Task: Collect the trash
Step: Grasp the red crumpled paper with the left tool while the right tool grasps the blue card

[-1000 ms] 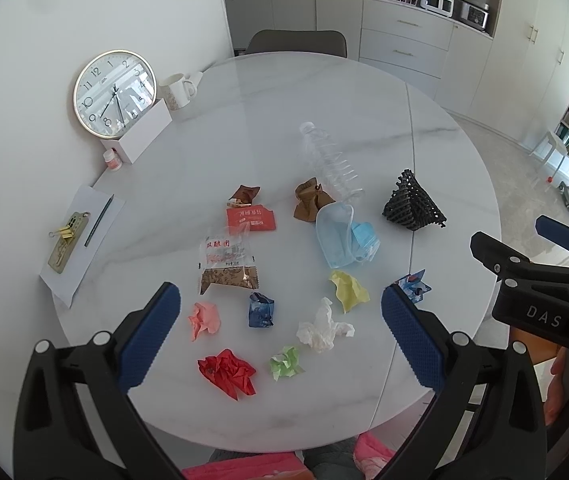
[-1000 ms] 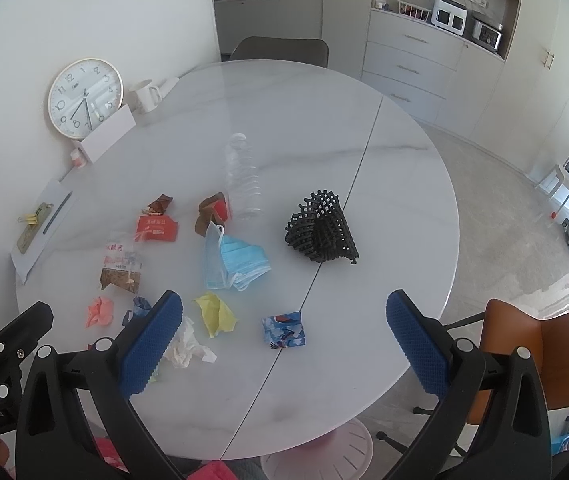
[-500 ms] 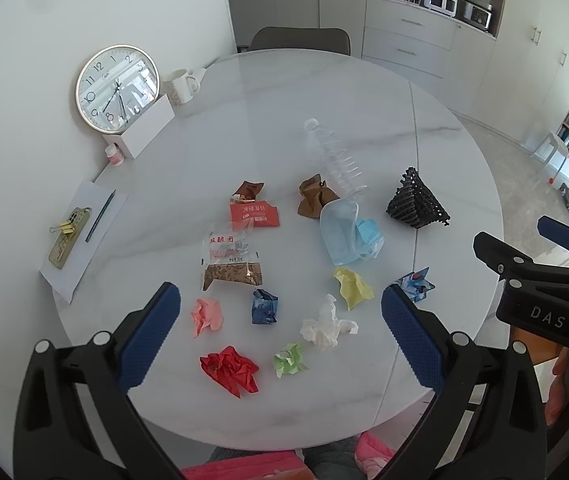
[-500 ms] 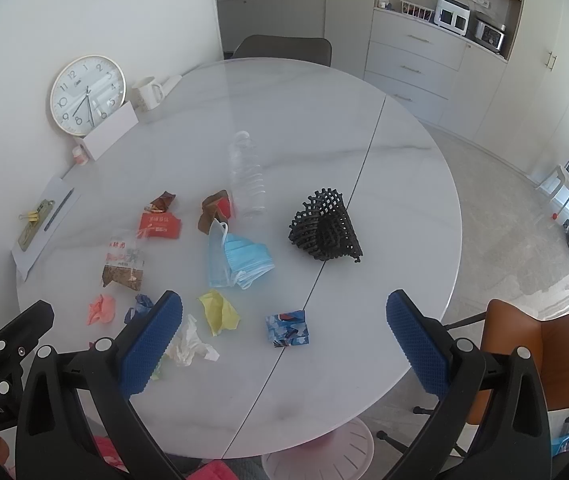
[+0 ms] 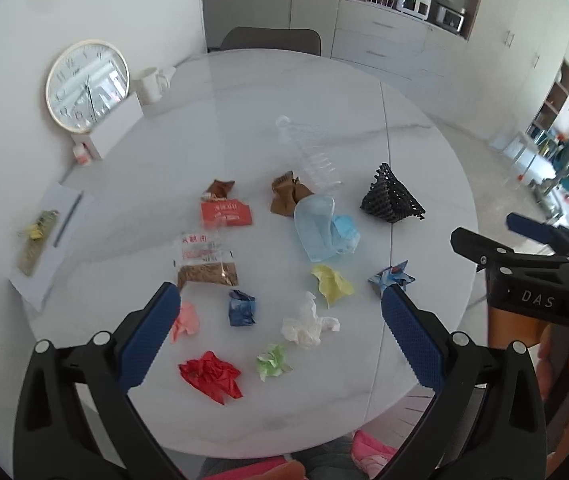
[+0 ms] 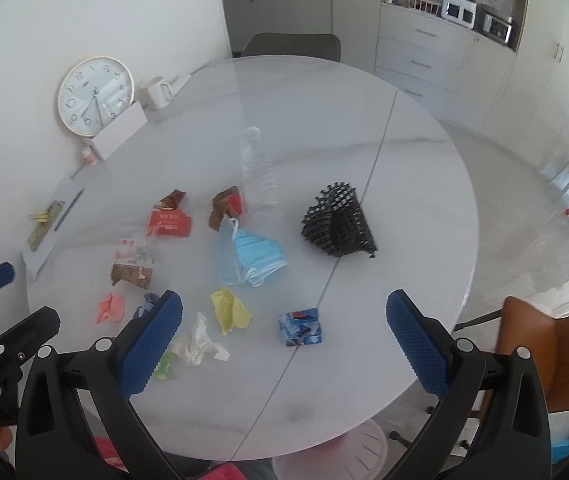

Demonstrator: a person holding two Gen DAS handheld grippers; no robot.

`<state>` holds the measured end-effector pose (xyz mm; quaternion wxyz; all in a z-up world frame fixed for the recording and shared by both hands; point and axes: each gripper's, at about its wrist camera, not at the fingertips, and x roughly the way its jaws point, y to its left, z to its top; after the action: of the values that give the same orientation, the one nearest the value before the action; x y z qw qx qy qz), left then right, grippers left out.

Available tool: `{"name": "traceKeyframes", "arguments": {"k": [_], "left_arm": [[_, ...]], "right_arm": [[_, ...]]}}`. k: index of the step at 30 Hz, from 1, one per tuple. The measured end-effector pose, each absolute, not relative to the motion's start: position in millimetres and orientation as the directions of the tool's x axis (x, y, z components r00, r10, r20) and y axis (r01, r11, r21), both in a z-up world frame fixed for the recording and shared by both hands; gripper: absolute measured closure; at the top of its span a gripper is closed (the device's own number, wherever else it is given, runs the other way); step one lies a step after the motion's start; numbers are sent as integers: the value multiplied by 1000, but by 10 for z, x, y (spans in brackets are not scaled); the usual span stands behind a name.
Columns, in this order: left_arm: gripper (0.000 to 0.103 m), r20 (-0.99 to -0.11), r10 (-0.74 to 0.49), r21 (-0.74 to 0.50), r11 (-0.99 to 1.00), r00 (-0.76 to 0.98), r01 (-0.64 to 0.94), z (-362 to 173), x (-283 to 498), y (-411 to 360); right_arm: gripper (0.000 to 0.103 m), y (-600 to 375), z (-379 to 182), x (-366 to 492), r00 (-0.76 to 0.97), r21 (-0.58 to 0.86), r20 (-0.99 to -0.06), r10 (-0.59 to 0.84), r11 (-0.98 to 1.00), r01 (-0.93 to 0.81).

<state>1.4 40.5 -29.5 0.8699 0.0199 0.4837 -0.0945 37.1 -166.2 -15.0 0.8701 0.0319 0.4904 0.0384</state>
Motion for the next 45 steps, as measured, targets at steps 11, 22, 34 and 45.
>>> {"name": "traceKeyframes", "arguments": {"k": [11,22,34,45], "left_arm": [[6,-855,-52,35,987,515,158,-937,-217,803],[28,-913,-38,22,989,406,143,-1789,-314,1101],[66,-937,-46,-12,995,346,99,-2317,-102,1099],[73,-948,-76,-27,987,308,160,-2276,-33,1056]], "right_arm": [[2,-1640,-804,205,452,170,-872,189,982,-83],[2,-1475,-1283,102,408,89,-899,158,979,-181],[2,-1441,-1503,118,373,67,-917,140,977,-202],[2,-1916,-1816,522,372,48,-927,47,999,-6]]}}
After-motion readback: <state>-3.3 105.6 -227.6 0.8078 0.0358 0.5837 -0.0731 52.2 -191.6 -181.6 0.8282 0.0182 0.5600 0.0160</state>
